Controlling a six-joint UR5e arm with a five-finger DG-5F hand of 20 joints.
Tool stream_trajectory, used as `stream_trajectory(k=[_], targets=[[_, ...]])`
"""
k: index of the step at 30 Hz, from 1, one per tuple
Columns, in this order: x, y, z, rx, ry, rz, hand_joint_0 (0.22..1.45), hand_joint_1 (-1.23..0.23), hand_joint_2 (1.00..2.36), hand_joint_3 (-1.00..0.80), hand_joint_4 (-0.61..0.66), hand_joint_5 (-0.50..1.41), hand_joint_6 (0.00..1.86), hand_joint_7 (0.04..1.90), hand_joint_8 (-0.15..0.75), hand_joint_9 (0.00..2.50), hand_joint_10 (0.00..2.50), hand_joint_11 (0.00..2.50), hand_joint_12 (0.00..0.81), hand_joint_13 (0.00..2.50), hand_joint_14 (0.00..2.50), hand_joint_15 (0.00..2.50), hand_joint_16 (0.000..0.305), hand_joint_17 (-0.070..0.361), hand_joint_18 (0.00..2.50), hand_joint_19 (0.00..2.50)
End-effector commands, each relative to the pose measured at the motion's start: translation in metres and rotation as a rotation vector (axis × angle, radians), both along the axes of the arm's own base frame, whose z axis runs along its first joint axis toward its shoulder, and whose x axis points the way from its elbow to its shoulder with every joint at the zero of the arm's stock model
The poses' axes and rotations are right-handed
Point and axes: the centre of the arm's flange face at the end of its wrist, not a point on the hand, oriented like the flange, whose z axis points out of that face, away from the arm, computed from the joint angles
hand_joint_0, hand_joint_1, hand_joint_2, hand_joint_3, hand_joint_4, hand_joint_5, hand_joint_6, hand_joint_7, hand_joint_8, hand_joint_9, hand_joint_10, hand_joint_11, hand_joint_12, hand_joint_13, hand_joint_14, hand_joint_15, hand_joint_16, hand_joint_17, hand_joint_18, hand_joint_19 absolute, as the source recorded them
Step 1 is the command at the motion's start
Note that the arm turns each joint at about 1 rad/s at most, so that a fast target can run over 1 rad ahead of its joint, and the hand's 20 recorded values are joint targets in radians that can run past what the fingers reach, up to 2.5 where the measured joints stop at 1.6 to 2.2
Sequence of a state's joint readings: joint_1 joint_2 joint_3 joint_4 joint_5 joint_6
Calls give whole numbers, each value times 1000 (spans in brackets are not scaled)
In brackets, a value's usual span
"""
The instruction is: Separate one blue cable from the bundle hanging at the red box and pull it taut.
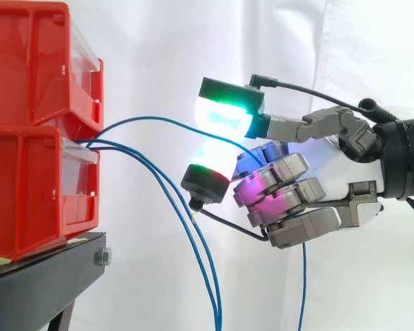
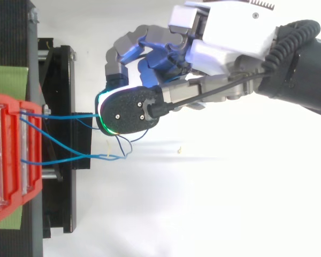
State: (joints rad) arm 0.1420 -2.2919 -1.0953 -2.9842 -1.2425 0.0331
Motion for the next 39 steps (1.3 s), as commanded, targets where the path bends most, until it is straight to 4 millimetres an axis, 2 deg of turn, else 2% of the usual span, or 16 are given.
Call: stream_trajectory(k=[1, 8, 14, 19, 22, 26, 30, 35, 39], targets=[[0, 0, 0, -1, -1, 1, 671, -535, 1000, -500, 240, -230, 940, 1032, 370, 648, 2406, 1257, 373, 856, 2500, 1435, 36, 81, 1498, 2181], [0, 0, 0, -2, 0, -1, 608, -540, 1000, -500, 253, -229, 937, 1030, 373, 653, 2412, 1282, 381, 869, 2500, 1432, 37, 83, 1509, 2197], [1, 3, 0, -4, -3, 1, 556, -652, 1000, -500, 262, -225, 934, 1013, 386, 674, 2500, 1243, 384, 908, 2500, 1382, 39, 87, 1545, 2167], [1, 3, 0, -4, -3, 2, 548, -674, 1000, -500, 261, -221, 928, 1032, 387, 687, 2500, 1240, 387, 921, 2500, 1379, 40, 89, 1561, 2155], [1, 3, 0, -4, -3, 2, 573, -687, 1000, -500, 253, -220, 926, 1042, 380, 695, 2500, 1264, 381, 922, 2500, 1382, 39, 87, 1555, 2158], [1, 3, 0, -4, -3, 2, 663, -632, 1000, -500, 240, -215, 928, 1066, 365, 715, 2500, 1282, 369, 928, 2500, 1387, 37, 84, 1550, 2191], [1, 3, 0, -4, -3, 2, 693, -657, 1012, -373, 223, -212, 930, 1107, 365, 729, 2500, 1298, 380, 943, 2500, 1419, 38, 86, 1556, 2189], [1, 3, 1, -3, -5, 1, 694, -684, 1017, -303, 212, -213, 934, 1134, 366, 730, 2500, 1320, 380, 935, 2500, 1441, 38, 86, 1556, 2186], [1, 3, 0, -4, -3, 1, 620, -621, 1000, -500, 243, -214, 924, 1080, 368, 722, 2460, 1348, 387, 929, 2500, 1437, 40, 89, 1539, 2206]])
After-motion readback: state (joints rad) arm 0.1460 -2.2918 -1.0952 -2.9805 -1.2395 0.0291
